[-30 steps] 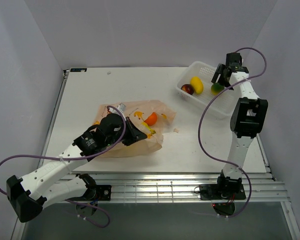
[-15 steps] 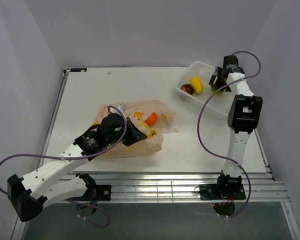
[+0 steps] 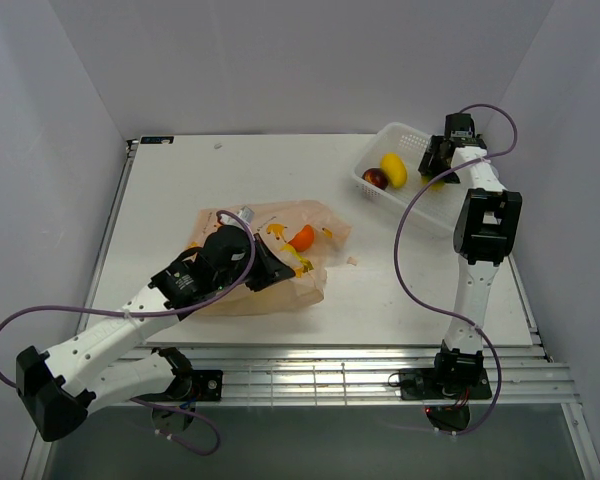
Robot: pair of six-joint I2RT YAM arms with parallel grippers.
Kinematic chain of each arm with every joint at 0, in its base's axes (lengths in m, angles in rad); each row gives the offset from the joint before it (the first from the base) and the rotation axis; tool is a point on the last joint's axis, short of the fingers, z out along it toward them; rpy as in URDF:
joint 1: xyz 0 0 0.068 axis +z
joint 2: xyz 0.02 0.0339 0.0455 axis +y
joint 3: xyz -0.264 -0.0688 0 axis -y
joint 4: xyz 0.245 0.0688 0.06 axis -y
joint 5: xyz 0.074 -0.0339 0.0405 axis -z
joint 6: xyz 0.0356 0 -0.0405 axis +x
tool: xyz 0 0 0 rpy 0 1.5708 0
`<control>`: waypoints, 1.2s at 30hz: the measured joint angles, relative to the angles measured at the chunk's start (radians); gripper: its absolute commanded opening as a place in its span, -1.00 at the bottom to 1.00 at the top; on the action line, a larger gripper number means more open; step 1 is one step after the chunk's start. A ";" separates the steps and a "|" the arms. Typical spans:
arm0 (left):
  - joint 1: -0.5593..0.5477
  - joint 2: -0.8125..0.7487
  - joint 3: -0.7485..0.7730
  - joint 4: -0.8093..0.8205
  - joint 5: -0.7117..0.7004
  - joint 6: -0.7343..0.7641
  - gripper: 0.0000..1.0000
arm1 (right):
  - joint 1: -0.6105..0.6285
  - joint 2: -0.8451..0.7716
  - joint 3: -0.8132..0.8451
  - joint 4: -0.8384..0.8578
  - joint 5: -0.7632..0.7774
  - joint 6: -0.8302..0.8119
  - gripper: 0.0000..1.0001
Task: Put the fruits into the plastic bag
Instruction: Pick up the fake fruit from the bin, then place the fake fruit in the plastic bag.
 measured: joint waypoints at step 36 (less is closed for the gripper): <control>0.000 -0.014 0.001 0.020 0.000 0.001 -1.00 | 0.629 -0.755 -0.972 0.460 -0.811 0.043 -0.22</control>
